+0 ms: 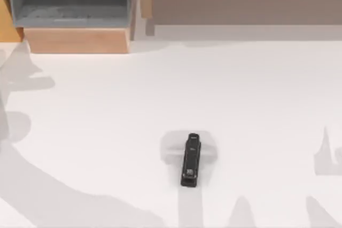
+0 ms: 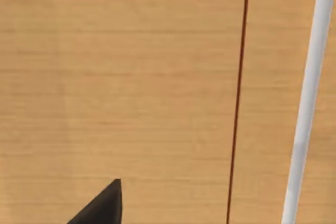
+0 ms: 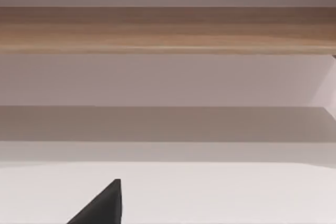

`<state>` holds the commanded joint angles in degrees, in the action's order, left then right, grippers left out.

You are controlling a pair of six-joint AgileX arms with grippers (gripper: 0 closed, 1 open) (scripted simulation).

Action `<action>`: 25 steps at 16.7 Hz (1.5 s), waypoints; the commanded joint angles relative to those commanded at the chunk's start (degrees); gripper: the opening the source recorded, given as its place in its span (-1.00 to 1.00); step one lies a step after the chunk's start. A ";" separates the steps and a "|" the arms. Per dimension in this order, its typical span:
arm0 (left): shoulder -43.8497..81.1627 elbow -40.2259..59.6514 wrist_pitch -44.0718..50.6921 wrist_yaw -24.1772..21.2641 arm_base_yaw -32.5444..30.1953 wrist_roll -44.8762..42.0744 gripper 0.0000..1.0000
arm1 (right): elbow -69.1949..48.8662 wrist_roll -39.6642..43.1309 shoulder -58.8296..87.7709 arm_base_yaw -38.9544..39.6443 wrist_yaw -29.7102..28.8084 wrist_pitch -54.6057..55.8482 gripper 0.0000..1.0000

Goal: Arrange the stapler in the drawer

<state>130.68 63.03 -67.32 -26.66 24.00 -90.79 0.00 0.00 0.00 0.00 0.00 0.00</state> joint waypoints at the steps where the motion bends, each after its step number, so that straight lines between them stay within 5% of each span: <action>1: 0.00 0.00 0.00 0.00 0.00 0.00 1.00 | 0.00 0.00 0.00 0.00 0.00 0.00 1.00; 16: 3.07 6.56 3.46 1.42 -1.46 0.04 1.00 | 0.00 0.00 0.00 0.00 0.00 0.00 1.00; 25: 3.07 6.56 3.46 1.42 -1.46 0.04 -0.36 | 0.00 0.00 0.00 0.00 0.00 0.00 1.00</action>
<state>133.74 69.59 -63.86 -25.23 22.54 -90.74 0.00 0.00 0.00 0.00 0.00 0.00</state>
